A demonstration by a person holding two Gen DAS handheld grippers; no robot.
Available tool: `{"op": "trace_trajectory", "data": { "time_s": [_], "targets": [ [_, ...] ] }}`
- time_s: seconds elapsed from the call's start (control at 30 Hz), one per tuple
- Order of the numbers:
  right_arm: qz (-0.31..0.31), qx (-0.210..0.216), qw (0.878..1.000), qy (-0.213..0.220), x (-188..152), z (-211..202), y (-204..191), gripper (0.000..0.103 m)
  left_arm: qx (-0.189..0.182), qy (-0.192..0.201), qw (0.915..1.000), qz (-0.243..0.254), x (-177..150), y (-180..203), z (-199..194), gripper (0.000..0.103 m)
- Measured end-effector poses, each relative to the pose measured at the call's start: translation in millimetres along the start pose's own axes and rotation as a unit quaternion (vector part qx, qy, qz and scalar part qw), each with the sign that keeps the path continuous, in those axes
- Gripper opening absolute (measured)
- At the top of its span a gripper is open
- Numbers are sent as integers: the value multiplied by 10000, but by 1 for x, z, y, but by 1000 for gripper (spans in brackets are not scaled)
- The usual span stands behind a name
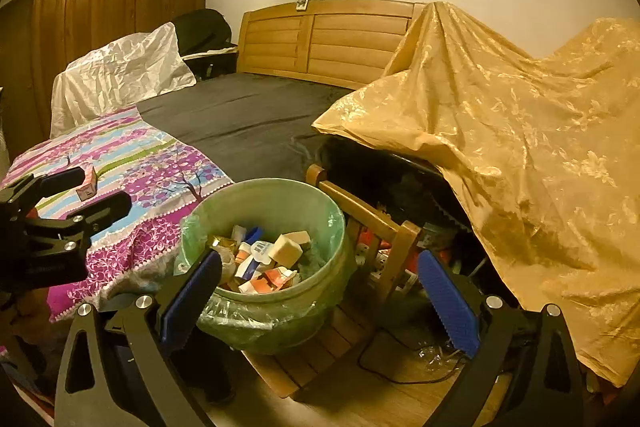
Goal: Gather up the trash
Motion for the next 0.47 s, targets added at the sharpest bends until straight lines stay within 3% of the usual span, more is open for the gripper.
{"op": "trace_trajectory", "data": {
  "time_s": [0.23, 0.47],
  "targets": [
    [85, 10, 9998, -195, -5, 7, -1, 98, 94, 66, 9999, -14, 4, -3, -4, 97],
    [4, 131, 9997, -228, 1, 14, -13, 98, 362, -118, 9988, -307, 5, -19, -3, 97]
  ]
}}
Point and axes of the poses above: each gripper's, at about its wrist camera, not at the fingertips, and z roughly the way its jaws point, y to its right, x to its top, the point moved 5 cm from there along z, roughly the way its jaws point, and after that the axes turned 3 degrees about -x, right-handed, at the moved point
